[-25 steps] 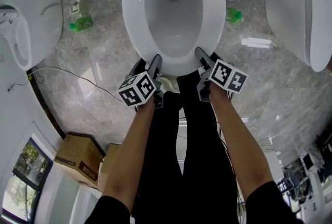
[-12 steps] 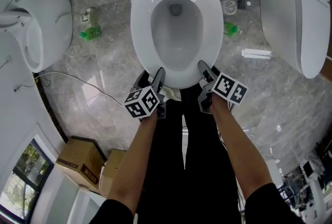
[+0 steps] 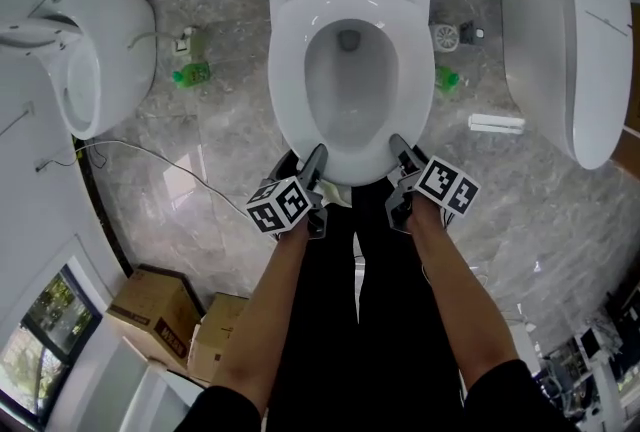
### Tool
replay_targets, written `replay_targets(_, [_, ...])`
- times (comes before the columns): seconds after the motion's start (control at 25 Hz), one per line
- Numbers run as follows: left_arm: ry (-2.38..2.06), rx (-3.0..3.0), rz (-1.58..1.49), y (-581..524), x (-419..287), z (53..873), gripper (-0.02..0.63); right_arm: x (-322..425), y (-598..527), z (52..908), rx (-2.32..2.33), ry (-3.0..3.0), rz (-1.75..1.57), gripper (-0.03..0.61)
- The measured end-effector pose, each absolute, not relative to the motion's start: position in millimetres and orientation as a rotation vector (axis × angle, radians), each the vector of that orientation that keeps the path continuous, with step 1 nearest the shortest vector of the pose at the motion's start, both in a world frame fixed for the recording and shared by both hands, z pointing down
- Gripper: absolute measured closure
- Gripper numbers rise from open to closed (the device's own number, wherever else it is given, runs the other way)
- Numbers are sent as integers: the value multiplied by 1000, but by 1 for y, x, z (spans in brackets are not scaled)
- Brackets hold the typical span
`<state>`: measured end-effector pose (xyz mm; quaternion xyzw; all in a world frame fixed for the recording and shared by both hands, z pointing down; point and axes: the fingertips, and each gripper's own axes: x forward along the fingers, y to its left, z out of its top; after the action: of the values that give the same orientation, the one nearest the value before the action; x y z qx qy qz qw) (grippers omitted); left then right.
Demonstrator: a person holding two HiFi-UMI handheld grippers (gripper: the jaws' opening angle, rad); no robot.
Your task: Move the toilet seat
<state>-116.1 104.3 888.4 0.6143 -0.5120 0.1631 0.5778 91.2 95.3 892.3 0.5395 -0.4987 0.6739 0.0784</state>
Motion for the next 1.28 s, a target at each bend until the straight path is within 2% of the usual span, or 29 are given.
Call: replay_targets(1.28, [-1246,1388,422,40,-114,778,304,91,40,781,1395,-1747,2111,336])
